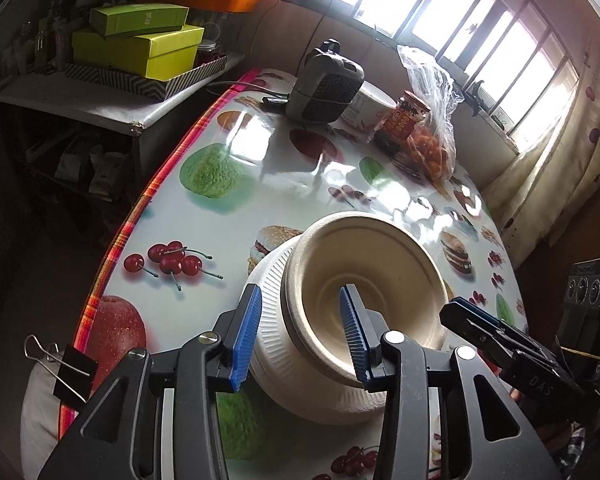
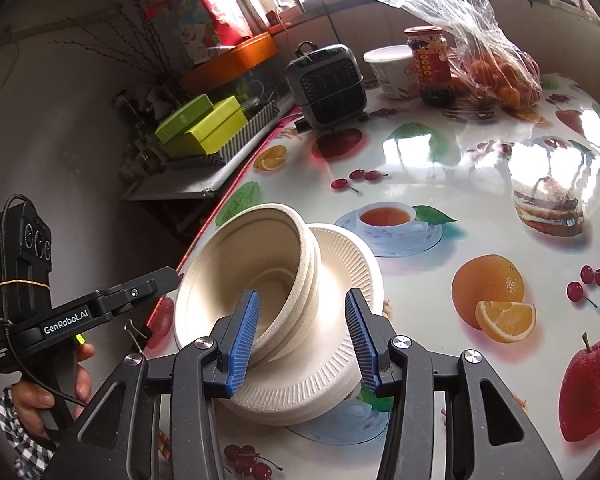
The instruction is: Organize plates and bowls
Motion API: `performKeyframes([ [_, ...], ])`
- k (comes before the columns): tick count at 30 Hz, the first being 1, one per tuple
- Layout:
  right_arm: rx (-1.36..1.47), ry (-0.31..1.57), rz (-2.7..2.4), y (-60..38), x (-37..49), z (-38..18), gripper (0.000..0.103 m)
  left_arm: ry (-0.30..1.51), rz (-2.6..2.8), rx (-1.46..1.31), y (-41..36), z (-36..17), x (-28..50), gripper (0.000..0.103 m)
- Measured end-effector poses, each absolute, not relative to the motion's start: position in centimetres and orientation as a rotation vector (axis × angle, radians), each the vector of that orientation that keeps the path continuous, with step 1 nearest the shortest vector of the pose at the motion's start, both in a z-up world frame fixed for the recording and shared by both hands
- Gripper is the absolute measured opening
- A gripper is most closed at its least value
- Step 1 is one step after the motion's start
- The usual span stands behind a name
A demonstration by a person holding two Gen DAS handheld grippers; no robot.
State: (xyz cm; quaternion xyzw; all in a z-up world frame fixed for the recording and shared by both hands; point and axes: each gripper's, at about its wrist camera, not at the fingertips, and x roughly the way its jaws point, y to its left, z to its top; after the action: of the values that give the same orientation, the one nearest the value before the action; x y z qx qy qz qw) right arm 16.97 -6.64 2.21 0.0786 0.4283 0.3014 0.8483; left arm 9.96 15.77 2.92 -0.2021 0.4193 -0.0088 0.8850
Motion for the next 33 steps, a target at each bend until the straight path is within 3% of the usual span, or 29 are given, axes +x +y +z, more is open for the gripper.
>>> performKeyframes([
  [13,0.068,0.789,0.618,-8.1,11.7,2.3,0.057,0.777,0.055,-0.232,13.3,3.2,4.4,0.047],
  [33,-0.039,0.779,0.529,-9.6,6.7,-1.8,0.064,0.799,0.104,-0.071,9.3,-2.7,-0.2,0.049],
])
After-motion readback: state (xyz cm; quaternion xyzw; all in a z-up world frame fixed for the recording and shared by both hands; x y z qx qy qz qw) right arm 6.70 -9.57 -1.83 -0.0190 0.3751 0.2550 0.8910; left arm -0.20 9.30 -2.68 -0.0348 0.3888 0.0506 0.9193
